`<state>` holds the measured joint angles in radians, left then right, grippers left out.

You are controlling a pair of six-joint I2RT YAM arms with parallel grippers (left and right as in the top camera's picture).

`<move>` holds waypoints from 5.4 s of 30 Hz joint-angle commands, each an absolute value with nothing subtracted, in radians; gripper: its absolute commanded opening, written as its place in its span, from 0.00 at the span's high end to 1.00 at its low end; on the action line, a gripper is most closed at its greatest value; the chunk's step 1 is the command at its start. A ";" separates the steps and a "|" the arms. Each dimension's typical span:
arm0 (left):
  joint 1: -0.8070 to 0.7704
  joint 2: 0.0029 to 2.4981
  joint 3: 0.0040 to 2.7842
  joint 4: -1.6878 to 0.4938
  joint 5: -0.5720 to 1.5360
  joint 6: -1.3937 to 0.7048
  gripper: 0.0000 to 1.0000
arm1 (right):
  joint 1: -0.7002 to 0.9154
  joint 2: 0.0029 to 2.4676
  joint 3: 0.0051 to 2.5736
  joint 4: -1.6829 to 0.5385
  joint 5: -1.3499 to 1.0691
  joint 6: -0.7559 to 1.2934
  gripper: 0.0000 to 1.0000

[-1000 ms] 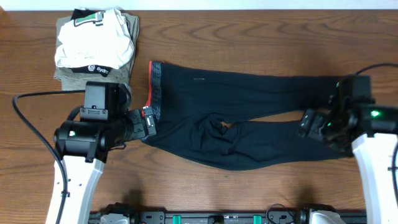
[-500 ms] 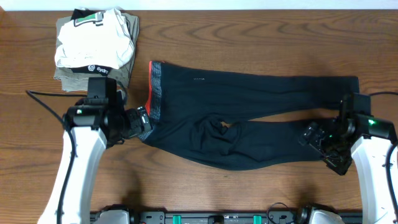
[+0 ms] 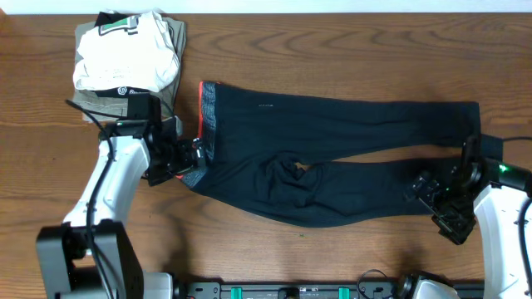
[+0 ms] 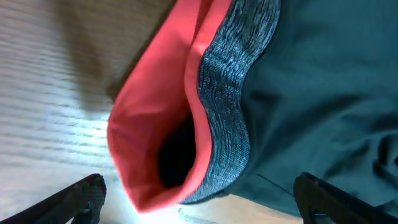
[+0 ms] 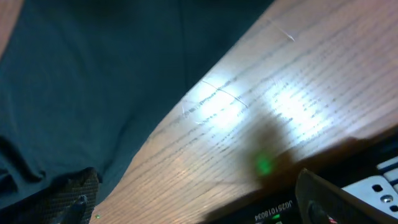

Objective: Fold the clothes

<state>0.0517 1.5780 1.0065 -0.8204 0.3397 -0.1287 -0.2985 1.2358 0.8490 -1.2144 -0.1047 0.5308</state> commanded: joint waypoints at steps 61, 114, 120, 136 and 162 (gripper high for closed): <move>0.054 1.520 0.812 -0.638 0.411 -0.555 0.31 | -0.308 1.170 0.786 -1.136 0.029 0.725 0.01; 0.054 1.520 0.812 -0.672 0.410 -0.524 0.73 | -0.628 1.590 0.718 -0.627 0.060 0.678 0.26; 0.054 1.520 0.812 -0.672 0.411 -0.524 0.73 | -0.630 1.590 0.718 -0.603 0.060 0.656 0.39; 0.054 1.520 0.812 -0.679 0.411 -0.503 0.73 | -0.642 1.678 0.718 -0.525 -0.027 0.641 0.38; 0.054 1.520 0.812 -0.678 0.411 -0.502 0.74 | -0.671 1.784 0.739 -0.653 -0.091 0.612 0.32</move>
<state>0.0517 1.5227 0.8097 -0.6731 0.4126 -0.5190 -0.6617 1.6699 0.8276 -0.5911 0.0330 0.5980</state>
